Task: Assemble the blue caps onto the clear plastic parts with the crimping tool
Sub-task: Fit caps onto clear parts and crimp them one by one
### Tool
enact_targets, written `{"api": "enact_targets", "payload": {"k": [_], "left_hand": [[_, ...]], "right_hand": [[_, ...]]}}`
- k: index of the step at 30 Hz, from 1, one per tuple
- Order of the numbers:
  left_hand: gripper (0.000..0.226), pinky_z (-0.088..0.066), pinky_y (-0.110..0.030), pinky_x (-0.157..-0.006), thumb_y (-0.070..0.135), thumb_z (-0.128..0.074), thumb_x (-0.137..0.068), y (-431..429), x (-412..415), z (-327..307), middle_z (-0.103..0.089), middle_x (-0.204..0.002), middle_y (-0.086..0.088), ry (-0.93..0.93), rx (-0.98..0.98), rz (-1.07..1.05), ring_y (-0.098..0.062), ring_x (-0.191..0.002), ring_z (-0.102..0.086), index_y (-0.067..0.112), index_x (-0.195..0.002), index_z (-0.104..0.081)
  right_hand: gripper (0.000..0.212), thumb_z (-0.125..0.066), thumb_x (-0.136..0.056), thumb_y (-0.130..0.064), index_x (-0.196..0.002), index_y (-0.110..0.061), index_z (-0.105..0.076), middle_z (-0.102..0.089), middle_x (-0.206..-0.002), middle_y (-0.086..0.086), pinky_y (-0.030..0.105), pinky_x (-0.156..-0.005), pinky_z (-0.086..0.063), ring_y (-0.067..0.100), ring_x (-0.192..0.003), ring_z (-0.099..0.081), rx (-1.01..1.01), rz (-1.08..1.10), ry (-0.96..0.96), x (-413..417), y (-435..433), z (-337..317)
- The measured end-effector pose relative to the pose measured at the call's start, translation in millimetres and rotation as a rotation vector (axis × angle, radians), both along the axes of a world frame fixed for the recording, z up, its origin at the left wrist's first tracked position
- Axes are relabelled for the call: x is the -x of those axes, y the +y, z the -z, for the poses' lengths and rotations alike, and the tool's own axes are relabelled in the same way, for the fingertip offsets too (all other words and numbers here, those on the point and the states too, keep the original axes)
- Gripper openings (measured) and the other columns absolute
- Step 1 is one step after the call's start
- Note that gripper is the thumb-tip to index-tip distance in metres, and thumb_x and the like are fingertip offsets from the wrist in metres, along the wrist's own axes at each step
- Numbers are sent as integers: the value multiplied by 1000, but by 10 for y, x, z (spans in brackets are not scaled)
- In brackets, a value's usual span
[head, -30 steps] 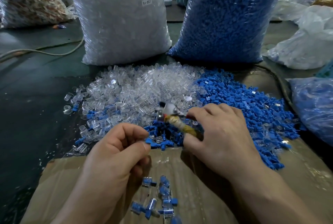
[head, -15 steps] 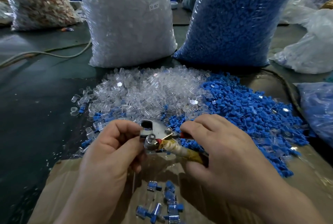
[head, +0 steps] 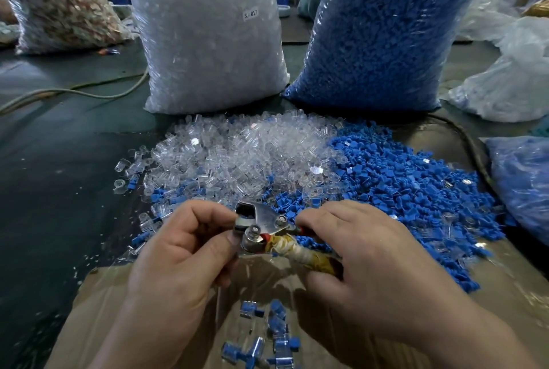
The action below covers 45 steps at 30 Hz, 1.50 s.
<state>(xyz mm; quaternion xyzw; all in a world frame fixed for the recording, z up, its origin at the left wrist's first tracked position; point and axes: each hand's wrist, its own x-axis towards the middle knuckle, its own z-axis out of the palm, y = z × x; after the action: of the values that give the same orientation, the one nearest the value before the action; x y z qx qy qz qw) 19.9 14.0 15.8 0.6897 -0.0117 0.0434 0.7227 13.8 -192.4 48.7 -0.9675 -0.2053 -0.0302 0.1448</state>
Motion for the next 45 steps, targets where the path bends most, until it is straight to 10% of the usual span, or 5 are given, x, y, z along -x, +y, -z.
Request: {"api": "enact_targets", "payload": {"k": [45], "left_hand": [[18, -55, -22, -49, 19, -66, -69, 22, 48, -15, -69, -72, -5, -23, 7, -26, -14, -56, -64, 29, -81, -72]], "right_hand": [[51, -39, -75, -62, -117, -39, -57, -59, -89, -23, 20, -79, -44, 2, -87, -53, -43, 24, 38, 25, 11, -24]]}}
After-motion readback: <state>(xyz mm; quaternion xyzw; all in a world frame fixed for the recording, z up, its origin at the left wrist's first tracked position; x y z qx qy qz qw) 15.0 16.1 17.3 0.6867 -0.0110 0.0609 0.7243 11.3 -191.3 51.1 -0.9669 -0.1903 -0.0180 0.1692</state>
